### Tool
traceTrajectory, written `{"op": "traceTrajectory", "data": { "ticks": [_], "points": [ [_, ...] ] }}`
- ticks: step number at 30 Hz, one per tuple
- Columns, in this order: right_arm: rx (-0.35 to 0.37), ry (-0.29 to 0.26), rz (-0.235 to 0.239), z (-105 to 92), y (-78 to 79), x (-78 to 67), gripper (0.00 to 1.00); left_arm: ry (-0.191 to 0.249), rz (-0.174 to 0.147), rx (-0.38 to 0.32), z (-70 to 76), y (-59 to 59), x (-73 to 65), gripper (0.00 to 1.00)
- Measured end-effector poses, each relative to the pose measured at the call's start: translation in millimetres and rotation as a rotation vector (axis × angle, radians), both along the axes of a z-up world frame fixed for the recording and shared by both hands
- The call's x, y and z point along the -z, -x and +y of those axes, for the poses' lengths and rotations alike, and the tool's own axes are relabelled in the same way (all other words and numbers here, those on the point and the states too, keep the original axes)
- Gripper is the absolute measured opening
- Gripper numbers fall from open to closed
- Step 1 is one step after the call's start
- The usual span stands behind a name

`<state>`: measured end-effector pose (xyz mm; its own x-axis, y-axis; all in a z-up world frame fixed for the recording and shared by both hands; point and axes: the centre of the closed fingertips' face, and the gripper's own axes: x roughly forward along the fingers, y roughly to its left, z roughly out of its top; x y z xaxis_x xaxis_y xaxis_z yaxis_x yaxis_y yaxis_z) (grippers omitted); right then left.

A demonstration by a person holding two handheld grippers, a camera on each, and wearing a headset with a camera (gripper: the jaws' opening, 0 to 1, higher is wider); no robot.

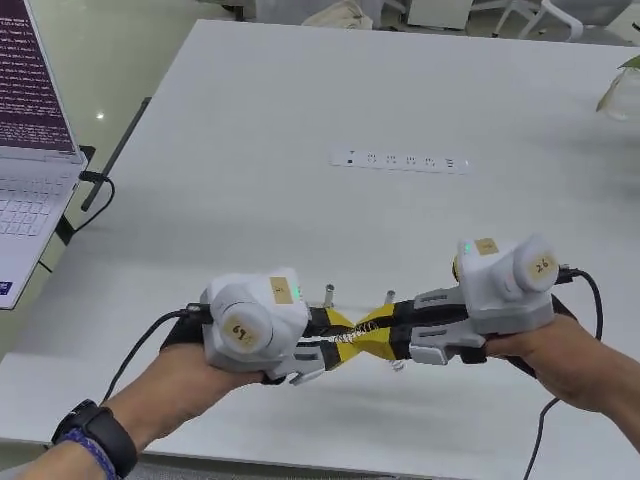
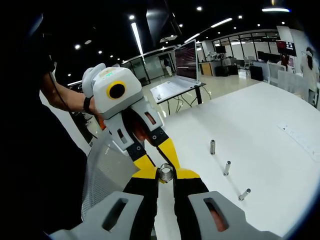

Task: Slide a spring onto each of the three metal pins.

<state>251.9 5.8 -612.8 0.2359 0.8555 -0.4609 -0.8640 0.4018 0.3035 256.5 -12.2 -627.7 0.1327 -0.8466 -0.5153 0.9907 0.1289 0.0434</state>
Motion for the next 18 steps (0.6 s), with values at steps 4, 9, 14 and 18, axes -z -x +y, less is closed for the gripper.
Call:
{"op": "traceTrajectory", "data": {
  "ticks": [4, 9, 14, 18],
  "points": [
    [-0.002, 0.008, -0.005, -1.4, -0.2, -1.1, 0.08, -0.006, 0.001, -0.004, 1.3, -0.4, 2.0, 0.04],
    [-0.003, 0.017, -0.010, -2.0, -0.4, -1.9, 0.08, -0.017, -0.008, -0.004, 2.6, -0.9, 4.1, 0.04],
    [-0.005, 0.028, -0.014, -2.4, -0.4, -2.4, 0.08, -0.019, -0.013, -0.001, 2.3, -0.7, 4.0, 0.03],
    [-0.012, 0.047, -0.018, -1.8, -0.2, -1.4, 0.08, -0.026, -0.022, 0.008, 1.7, -0.6, 5.8, 0.03]
  ]
}}
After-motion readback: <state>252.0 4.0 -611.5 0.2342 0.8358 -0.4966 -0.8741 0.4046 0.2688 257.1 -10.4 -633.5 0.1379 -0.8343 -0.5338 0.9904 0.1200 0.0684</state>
